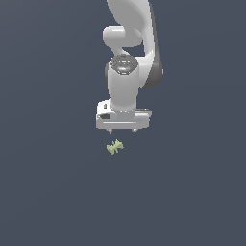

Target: Pick up the object and move it to a goal position.

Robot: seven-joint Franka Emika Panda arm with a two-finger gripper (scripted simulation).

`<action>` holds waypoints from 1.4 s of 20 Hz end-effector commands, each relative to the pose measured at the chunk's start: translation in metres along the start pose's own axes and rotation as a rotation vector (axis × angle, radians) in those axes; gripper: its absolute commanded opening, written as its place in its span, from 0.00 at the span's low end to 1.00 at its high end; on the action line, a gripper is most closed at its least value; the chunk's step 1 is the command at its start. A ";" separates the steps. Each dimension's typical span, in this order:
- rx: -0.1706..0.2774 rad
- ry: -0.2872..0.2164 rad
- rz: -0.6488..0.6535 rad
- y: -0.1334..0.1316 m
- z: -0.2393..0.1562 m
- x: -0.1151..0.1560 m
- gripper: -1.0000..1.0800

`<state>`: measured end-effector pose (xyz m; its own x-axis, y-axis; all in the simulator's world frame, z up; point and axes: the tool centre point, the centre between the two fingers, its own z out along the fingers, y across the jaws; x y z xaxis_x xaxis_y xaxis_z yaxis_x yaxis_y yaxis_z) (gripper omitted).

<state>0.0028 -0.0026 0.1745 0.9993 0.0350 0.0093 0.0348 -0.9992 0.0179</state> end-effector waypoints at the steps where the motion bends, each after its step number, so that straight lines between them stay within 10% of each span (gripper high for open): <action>1: 0.000 0.000 0.000 0.000 0.000 0.000 0.96; 28: -0.017 0.007 0.189 0.020 0.007 0.003 0.96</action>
<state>0.0065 -0.0226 0.1714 0.9923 -0.1223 0.0217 -0.1230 -0.9918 0.0352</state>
